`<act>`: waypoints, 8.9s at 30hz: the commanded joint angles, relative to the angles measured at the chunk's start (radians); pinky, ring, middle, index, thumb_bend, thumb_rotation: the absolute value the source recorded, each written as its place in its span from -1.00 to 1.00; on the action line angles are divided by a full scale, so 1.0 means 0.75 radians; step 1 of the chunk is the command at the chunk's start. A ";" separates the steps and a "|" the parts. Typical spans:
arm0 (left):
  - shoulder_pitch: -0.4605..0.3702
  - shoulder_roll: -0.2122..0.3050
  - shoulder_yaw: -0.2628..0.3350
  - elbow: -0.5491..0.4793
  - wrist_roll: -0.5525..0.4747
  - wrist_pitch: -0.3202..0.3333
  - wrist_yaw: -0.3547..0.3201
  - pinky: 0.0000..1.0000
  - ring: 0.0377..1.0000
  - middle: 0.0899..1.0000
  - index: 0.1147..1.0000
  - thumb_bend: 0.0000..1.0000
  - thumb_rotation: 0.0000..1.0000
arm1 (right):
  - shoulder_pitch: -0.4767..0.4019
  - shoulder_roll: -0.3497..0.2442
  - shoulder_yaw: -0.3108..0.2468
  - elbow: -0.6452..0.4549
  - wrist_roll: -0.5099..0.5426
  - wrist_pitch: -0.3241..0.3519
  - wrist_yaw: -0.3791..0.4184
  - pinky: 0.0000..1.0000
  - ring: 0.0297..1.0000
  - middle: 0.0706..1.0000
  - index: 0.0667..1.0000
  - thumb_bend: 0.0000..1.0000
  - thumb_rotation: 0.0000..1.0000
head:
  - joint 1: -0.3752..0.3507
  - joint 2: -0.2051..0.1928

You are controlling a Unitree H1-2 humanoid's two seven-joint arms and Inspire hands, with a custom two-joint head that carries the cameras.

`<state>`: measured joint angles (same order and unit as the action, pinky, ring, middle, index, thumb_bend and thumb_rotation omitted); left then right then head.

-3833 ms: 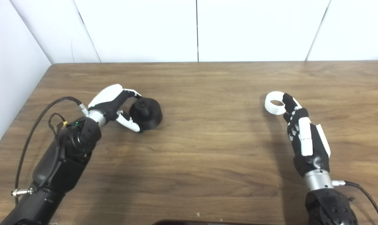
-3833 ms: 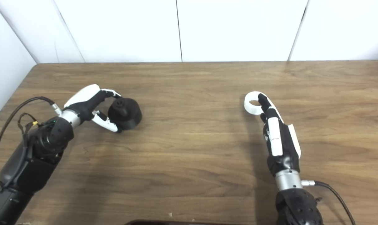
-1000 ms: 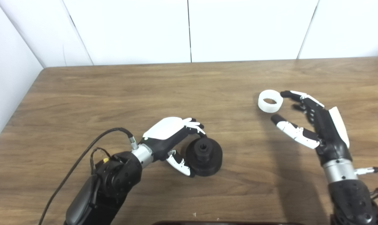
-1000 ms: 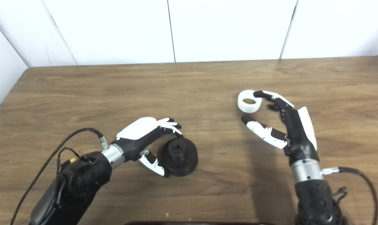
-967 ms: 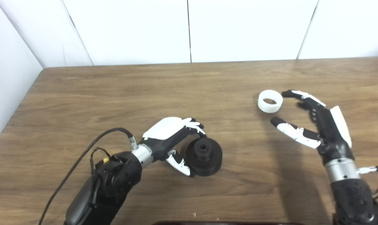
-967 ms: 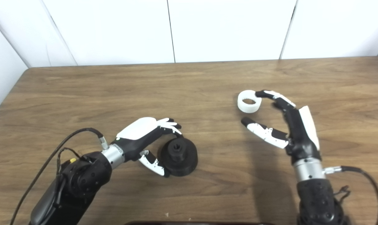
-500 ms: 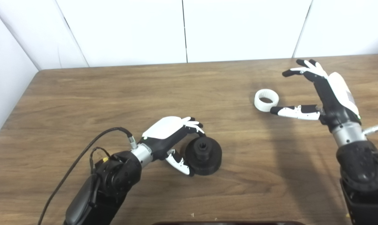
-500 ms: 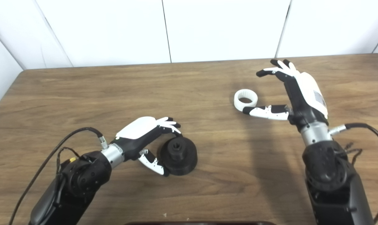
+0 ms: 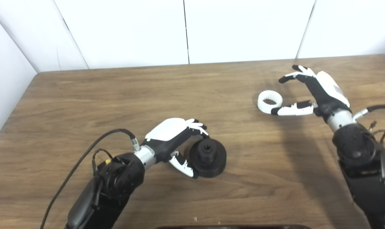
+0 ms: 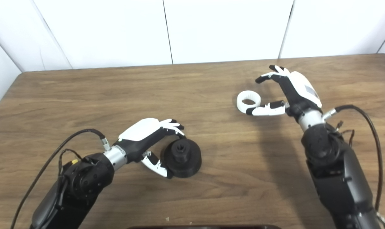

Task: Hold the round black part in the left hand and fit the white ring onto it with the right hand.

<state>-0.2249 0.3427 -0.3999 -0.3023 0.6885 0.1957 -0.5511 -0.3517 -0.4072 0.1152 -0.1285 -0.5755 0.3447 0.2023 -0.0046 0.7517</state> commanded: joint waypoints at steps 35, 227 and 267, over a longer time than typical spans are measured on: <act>-0.026 0.001 0.005 -0.028 0.047 0.014 -0.008 0.67 0.94 0.80 -0.14 0.03 -0.83 | -0.184 -0.026 0.105 0.265 0.026 -0.112 -0.001 0.98 1.00 0.85 0.42 0.79 -0.30 | 0.024 -0.002; -0.033 -0.082 -0.057 -0.090 0.100 0.102 -0.101 0.81 1.00 0.86 0.41 0.74 -0.39 | -0.234 -0.020 0.124 0.423 0.073 -0.170 -0.036 0.83 0.96 0.78 0.17 0.53 -0.56 | 0.062 0.058; -0.037 -0.101 -0.067 -0.054 0.125 0.076 -0.076 0.84 0.99 0.84 0.39 0.76 -0.34 | -0.165 -0.076 0.021 -0.139 0.219 0.005 0.167 0.97 0.96 0.75 -0.09 0.04 -0.69 | 0.066 0.073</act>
<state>-0.2244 0.2712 -0.4536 -0.3408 0.7748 0.2628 -0.6285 -0.4517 -0.4424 0.1482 -0.1903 -0.4166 0.3564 0.3265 0.0460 0.8038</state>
